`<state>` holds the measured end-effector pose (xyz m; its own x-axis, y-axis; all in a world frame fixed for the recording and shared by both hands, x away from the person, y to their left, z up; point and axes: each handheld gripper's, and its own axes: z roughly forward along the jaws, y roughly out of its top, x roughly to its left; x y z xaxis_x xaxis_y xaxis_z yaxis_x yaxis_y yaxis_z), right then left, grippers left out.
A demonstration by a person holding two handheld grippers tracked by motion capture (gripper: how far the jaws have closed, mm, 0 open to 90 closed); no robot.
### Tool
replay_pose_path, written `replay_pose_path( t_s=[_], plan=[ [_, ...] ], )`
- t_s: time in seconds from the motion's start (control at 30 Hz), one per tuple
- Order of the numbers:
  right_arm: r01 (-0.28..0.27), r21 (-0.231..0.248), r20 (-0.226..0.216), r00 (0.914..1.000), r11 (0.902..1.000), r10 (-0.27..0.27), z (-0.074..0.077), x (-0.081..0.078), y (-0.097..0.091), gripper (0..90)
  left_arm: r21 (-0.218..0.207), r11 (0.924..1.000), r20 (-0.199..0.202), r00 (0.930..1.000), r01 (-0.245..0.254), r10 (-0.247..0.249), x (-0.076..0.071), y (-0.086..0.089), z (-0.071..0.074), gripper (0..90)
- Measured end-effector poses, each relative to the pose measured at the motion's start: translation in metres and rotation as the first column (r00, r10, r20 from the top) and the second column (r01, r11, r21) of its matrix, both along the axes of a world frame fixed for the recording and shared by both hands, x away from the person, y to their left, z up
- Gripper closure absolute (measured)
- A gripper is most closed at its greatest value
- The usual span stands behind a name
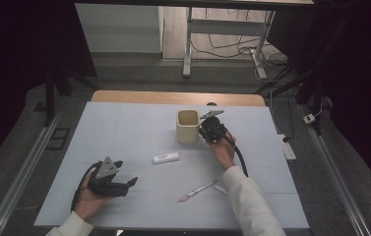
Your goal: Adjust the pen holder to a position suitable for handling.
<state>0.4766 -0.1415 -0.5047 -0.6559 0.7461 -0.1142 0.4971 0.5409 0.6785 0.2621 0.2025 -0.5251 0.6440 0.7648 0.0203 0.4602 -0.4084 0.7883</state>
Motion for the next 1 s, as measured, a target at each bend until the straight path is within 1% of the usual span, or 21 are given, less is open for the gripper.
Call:
replay_pose_path(
  t_s=[0.2, 0.43, 0.53, 0.57, 0.63, 0.7, 0.87, 0.93, 1.0],
  plan=[
    [-0.013, 0.007, 0.001, 0.9999, 0.9999, 0.013, -0.001, 0.0, 0.003, 89.3, 0.004, 1.0, -0.002, 1.0, 0.001, -0.001, 0.0, -0.001, -0.001, 18.6],
    [-0.005, 0.006, 0.001, 1.0, 1.0, 0.005, -0.001, -0.001, 0.005, 89.3, 0.004, 1.0, -0.005, 1.0, 0.0, 0.0, 0.001, 0.0, -0.001, 18.6],
    [-0.006, 0.007, -0.006, 1.0, 1.0, 0.006, -0.001, -0.002, 0.005, 89.3, 0.005, 1.0, -0.005, 1.0, 0.001, -0.001, 0.001, 0.0, -0.001, 18.6],
    [-0.004, 0.005, 0.0, 1.0, 1.0, 0.004, -0.001, -0.002, 0.005, 89.3, 0.007, 1.0, -0.005, 1.0, 0.001, -0.001, 0.001, 0.0, -0.001, 18.6],
    [-0.006, 0.007, -0.008, 1.0, 1.0, 0.006, -0.001, -0.002, 0.004, 89.4, 0.009, 1.0, -0.005, 1.0, 0.0, 0.0, 0.001, -0.001, -0.002, 18.6],
    [-0.003, 0.005, -0.002, 1.0, 1.0, 0.003, -0.001, -0.002, 0.005, 89.3, 0.01, 1.0, -0.005, 1.0, 0.001, -0.001, 0.001, -0.001, -0.002, 18.6],
    [-0.002, 0.005, -0.005, 1.0, 1.0, 0.002, -0.001, -0.003, 0.005, 89.4, 0.01, 0.9999, -0.007, 1.0, 0.001, -0.001, 0.001, -0.001, -0.002, 18.6],
    [-0.02, 0.005, -0.011, 0.9997, 0.9998, 0.02, -0.001, -0.004, 0.007, 89.3, 0.013, 0.9999, -0.008, 1.0, 0.001, 0.0, 0.002, -0.001, -0.002, 18.6],
    [-0.041, -0.021, 0.0, 0.9991, 0.9989, 0.041, -0.001, -0.007, 0.011, 89.3, 0.015, 0.9999, -0.009, 1.0, 0.0, 0.0, 0.002, -0.002, -0.002, 18.5]
  ],
)
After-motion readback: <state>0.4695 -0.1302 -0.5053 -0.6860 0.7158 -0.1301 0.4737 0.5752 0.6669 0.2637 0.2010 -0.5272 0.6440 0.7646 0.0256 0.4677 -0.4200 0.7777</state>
